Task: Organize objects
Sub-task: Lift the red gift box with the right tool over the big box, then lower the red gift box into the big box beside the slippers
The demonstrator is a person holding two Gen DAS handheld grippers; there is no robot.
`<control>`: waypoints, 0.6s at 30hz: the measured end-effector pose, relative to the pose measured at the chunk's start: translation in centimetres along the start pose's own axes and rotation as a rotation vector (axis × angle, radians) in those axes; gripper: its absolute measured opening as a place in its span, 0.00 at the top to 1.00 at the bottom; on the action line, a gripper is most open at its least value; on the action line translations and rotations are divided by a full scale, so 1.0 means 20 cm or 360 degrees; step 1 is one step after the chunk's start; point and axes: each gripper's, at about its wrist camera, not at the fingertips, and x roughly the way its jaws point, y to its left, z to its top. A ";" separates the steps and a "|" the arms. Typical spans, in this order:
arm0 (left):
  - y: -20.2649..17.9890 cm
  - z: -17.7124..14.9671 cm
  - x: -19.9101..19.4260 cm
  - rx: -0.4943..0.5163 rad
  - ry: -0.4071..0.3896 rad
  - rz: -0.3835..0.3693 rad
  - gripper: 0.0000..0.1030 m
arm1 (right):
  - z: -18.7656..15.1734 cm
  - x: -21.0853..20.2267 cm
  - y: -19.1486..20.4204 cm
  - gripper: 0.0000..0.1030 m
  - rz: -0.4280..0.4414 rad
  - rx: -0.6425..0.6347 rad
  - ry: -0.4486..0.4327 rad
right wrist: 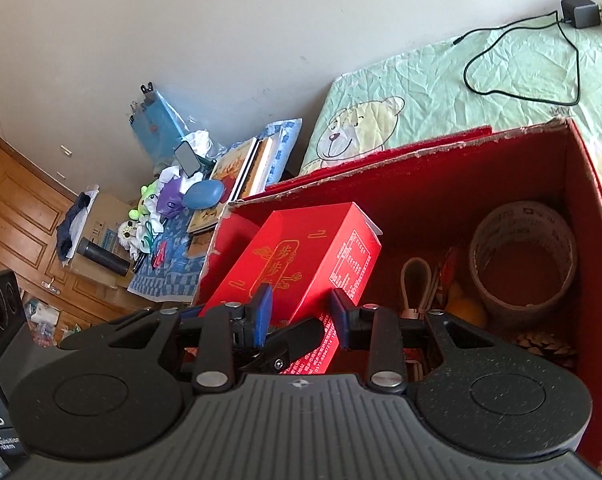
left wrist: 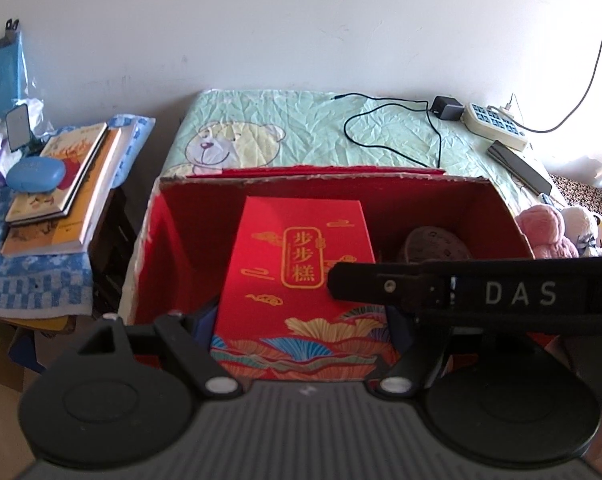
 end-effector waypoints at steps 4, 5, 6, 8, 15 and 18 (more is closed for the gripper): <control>0.01 0.00 0.03 -0.0008 0.0021 -0.0006 0.24 | 0.00 0.01 0.00 0.66 -0.0006 0.0004 0.0008; 0.02 0.00 0.03 -0.0007 0.0024 -0.0004 0.24 | 0.00 0.02 -0.01 0.66 -0.0006 0.0004 0.0010; 0.02 0.00 0.04 -0.0006 0.0026 0.0000 0.24 | 0.00 0.03 -0.01 0.66 -0.0006 0.0006 0.0013; 0.02 0.00 0.05 -0.0008 0.0038 0.0010 0.25 | 0.00 0.04 -0.01 0.66 -0.0013 0.0006 0.0026; 0.06 -0.01 0.15 -0.0036 0.0134 0.0027 0.24 | -0.01 0.14 -0.04 0.66 -0.0046 0.0011 0.0092; 0.03 -0.03 0.17 0.0045 0.0136 0.0103 0.25 | -0.01 0.17 -0.05 0.66 -0.0058 0.0016 0.0117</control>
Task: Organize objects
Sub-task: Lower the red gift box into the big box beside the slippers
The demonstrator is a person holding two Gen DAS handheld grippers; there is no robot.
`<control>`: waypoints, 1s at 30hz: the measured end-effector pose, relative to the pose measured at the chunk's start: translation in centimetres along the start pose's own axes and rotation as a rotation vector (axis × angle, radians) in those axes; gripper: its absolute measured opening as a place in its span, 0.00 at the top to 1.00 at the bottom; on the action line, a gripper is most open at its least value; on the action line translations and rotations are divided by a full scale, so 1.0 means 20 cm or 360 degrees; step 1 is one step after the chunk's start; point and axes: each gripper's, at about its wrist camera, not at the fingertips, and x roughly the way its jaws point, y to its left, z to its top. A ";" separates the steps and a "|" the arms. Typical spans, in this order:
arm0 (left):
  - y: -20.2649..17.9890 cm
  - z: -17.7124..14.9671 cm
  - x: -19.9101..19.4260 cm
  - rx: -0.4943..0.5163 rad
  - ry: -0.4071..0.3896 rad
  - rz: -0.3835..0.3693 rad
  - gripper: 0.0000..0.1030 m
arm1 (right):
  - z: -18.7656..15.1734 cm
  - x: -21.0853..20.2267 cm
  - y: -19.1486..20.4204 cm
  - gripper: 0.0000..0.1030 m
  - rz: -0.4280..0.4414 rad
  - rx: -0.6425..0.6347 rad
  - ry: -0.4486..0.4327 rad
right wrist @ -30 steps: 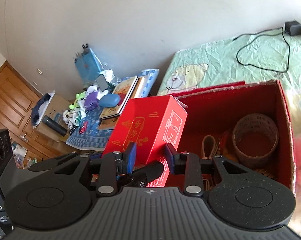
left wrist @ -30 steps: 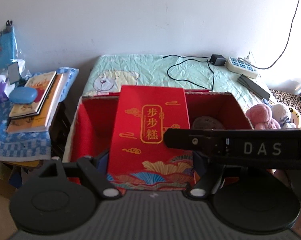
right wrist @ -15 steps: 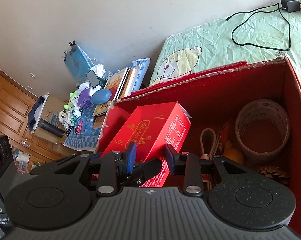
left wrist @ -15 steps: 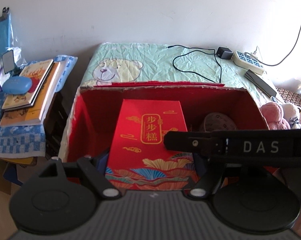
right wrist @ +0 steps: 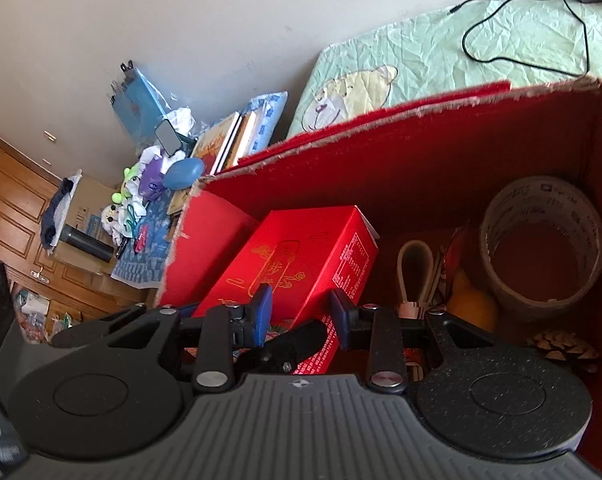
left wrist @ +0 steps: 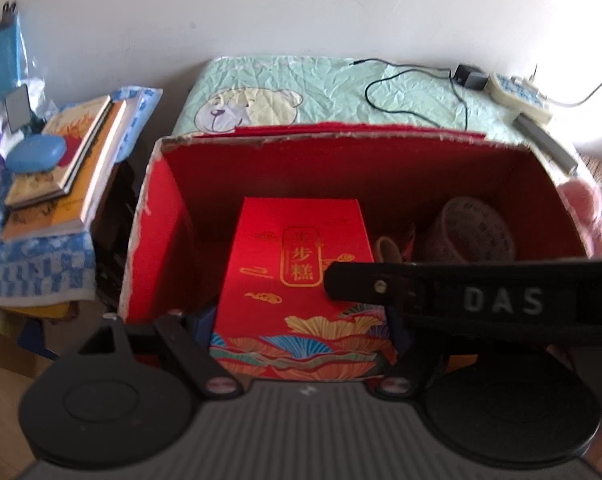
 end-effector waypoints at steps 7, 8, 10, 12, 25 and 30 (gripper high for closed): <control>-0.07 -0.03 0.06 0.0136 0.0024 0.0130 0.24 | -0.01 0.05 -0.03 0.66 -0.0027 0.0004 0.0040; -0.08 -0.03 0.07 0.0147 0.0029 0.0138 0.24 | -0.01 0.05 -0.03 0.66 -0.0031 0.0011 0.0043; -0.07 -0.02 0.08 0.0134 0.0039 0.0127 0.24 | -0.01 0.05 -0.04 0.66 -0.0041 0.0016 0.0040; -0.05 -0.02 0.10 0.0108 0.0068 0.0104 0.24 | -0.01 0.05 -0.04 0.66 -0.0058 0.0027 0.0054; -0.07 0.01 0.19 0.0124 0.0151 0.0082 0.21 | -0.02 0.04 -0.07 0.66 -0.0124 0.0111 0.0080; -0.07 0.01 0.21 0.0127 0.0169 0.0080 0.21 | -0.01 0.05 -0.08 0.67 -0.0149 0.0130 0.0096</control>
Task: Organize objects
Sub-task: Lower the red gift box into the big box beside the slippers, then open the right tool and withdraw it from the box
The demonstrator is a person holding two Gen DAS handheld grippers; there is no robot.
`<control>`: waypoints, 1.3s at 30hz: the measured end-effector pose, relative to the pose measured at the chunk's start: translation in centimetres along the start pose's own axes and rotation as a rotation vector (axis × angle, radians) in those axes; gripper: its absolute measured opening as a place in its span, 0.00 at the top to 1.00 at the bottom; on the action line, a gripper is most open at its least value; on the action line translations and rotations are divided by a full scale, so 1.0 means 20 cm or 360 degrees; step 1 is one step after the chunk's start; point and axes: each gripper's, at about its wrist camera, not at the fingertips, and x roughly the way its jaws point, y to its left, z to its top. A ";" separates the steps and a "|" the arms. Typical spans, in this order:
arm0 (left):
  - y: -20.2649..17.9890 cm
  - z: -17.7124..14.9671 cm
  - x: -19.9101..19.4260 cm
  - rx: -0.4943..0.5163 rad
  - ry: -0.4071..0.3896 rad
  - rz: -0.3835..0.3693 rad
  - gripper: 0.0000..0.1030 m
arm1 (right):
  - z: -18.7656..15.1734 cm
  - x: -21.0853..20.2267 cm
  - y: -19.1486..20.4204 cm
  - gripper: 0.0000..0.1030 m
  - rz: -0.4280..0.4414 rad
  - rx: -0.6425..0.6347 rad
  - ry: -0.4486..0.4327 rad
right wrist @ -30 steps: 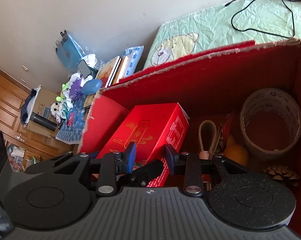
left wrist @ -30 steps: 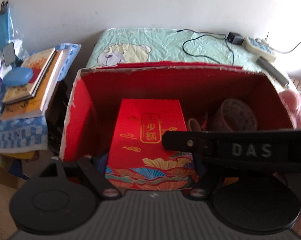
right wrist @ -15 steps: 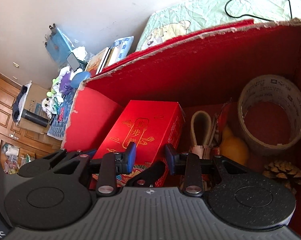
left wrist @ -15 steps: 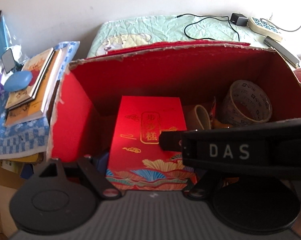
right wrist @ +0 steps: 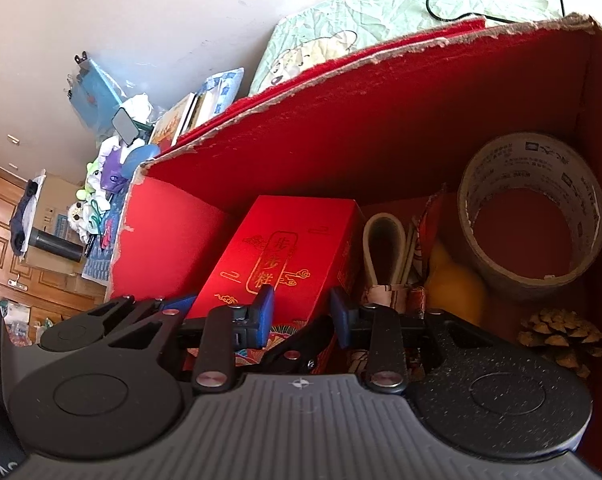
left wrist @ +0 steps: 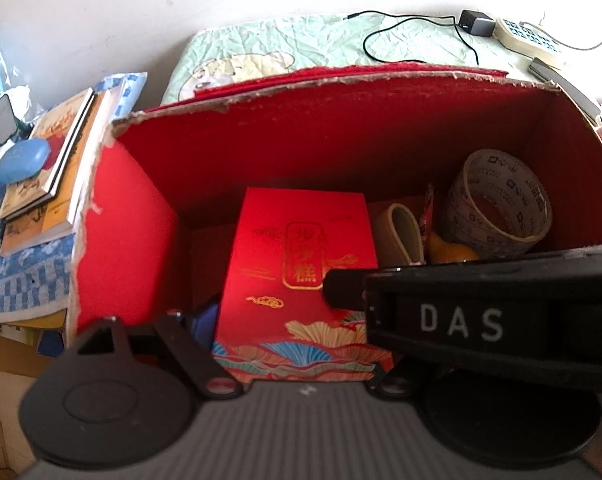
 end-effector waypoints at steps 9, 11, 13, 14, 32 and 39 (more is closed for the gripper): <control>-0.01 0.00 0.01 0.0023 0.0015 0.0024 0.20 | 0.00 0.02 0.01 0.69 -0.0018 0.0019 0.0017; -0.01 0.00 0.01 0.0024 0.0019 0.0032 0.20 | 0.01 0.02 0.00 0.70 -0.0014 0.0034 0.0026; -0.01 0.00 0.02 0.0024 0.0026 0.0032 0.20 | 0.01 0.02 -0.01 0.71 -0.0020 0.0037 0.0031; -0.01 0.00 0.02 0.0026 0.0029 0.0031 0.20 | 0.01 0.02 -0.01 0.71 -0.0019 0.0039 0.0032; -0.03 0.00 0.02 0.0086 0.0024 0.0036 0.18 | -0.01 0.00 -0.01 0.74 -0.0036 0.0089 -0.0037; -0.04 0.00 0.02 0.0107 0.0021 0.0053 0.18 | -0.02 -0.02 -0.01 0.74 -0.0046 0.0082 -0.0090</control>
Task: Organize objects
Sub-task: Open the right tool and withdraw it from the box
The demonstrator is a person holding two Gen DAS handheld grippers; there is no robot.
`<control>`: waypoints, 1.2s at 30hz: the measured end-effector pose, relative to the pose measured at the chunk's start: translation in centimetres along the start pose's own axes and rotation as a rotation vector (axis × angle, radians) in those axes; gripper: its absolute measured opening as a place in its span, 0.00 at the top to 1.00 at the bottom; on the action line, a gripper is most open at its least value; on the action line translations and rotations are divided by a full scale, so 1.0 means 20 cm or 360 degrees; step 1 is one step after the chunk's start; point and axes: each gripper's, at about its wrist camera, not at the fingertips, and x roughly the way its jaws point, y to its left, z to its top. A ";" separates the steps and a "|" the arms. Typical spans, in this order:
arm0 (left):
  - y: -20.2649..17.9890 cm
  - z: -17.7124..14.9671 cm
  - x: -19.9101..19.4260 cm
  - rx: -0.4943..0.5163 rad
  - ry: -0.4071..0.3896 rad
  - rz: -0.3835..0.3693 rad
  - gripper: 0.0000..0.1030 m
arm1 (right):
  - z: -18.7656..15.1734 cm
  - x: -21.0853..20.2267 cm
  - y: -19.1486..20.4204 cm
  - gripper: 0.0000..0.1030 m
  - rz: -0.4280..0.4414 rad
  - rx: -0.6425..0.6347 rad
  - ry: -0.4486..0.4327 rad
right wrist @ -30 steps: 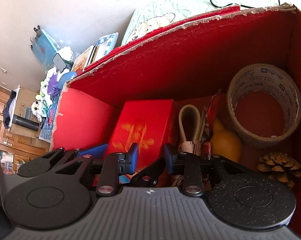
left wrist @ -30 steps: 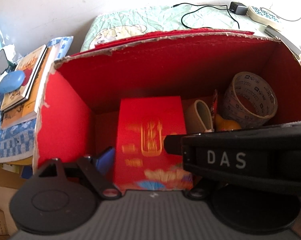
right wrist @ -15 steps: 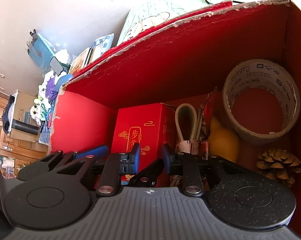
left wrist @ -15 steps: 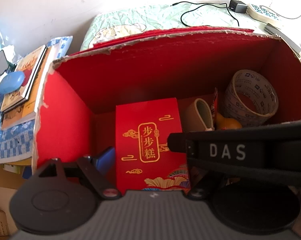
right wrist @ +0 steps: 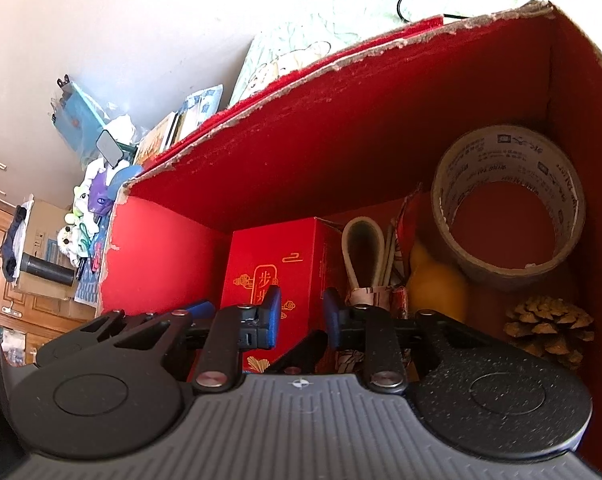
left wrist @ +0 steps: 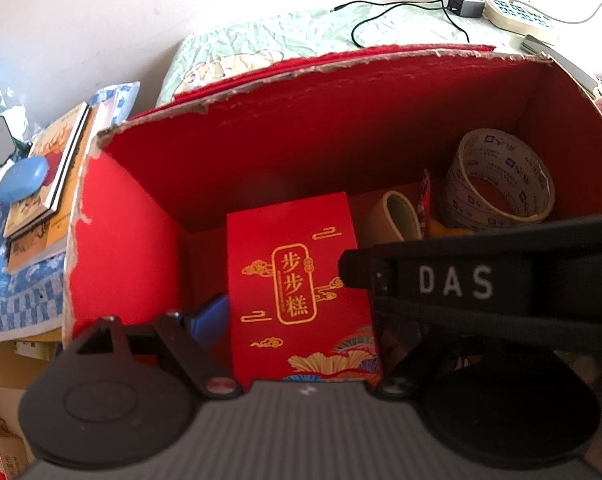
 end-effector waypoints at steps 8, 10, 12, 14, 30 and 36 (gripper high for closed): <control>0.00 0.00 0.00 -0.0014 -0.0001 0.0032 0.18 | 0.01 0.01 0.00 0.74 0.0016 -0.0004 -0.0003; -0.01 0.00 0.00 -0.0002 0.0001 0.0040 0.18 | 0.01 0.01 0.00 0.74 0.0009 0.0005 0.0001; -0.01 0.01 0.00 0.0001 0.0003 0.0043 0.18 | 0.01 0.01 0.00 0.74 0.0003 0.0017 -0.0009; -0.01 0.01 0.00 0.0006 -0.0002 0.0036 0.17 | 0.00 0.01 0.01 0.73 0.0000 0.0019 -0.0025; 0.03 -0.01 -0.22 -0.0129 -0.0176 0.0251 0.14 | 0.02 -0.19 0.05 0.73 -0.0173 -0.0140 -0.0240; 0.04 -0.04 -0.36 -0.0243 -0.0211 0.0266 0.13 | -0.02 -0.32 0.07 0.73 -0.0304 -0.0244 -0.0320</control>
